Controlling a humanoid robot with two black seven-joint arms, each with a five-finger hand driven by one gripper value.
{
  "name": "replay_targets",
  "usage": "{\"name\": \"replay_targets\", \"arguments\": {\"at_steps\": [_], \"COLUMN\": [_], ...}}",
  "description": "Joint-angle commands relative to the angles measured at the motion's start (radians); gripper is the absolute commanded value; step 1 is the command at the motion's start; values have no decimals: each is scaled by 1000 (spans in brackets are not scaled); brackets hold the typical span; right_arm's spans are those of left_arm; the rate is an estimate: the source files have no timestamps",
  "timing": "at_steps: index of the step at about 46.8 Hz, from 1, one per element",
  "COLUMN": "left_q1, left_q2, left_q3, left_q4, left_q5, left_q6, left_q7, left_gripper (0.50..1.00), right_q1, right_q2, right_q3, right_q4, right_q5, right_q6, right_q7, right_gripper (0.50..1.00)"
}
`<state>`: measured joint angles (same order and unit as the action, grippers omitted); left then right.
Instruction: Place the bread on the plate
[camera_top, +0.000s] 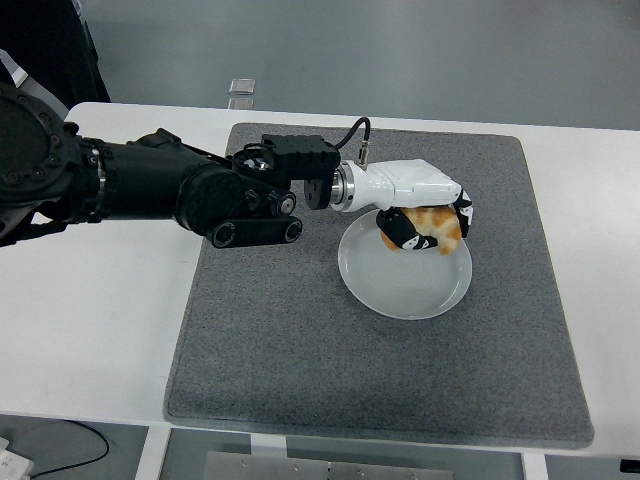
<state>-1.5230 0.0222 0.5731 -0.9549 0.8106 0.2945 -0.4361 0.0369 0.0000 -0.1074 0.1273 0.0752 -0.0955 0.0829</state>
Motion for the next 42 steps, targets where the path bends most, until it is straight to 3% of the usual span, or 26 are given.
{"name": "replay_targets", "arguments": {"at_steps": [1, 42], "left_q1": [17, 86], "left_q2": [-16, -22], "left_q3": [4, 77], "left_q4": [10, 44], "left_q5": [5, 7], "left_q6": [0, 2], "left_q7": [0, 0], "left_gripper": [500, 500], "right_q1": [0, -2], "right_q2": [0, 0], "right_q3": [0, 0], "right_q4": [0, 0], "right_q5": [0, 0], "right_q6": [0, 0], "right_q7": [0, 0], "right_gripper": [952, 952]}}
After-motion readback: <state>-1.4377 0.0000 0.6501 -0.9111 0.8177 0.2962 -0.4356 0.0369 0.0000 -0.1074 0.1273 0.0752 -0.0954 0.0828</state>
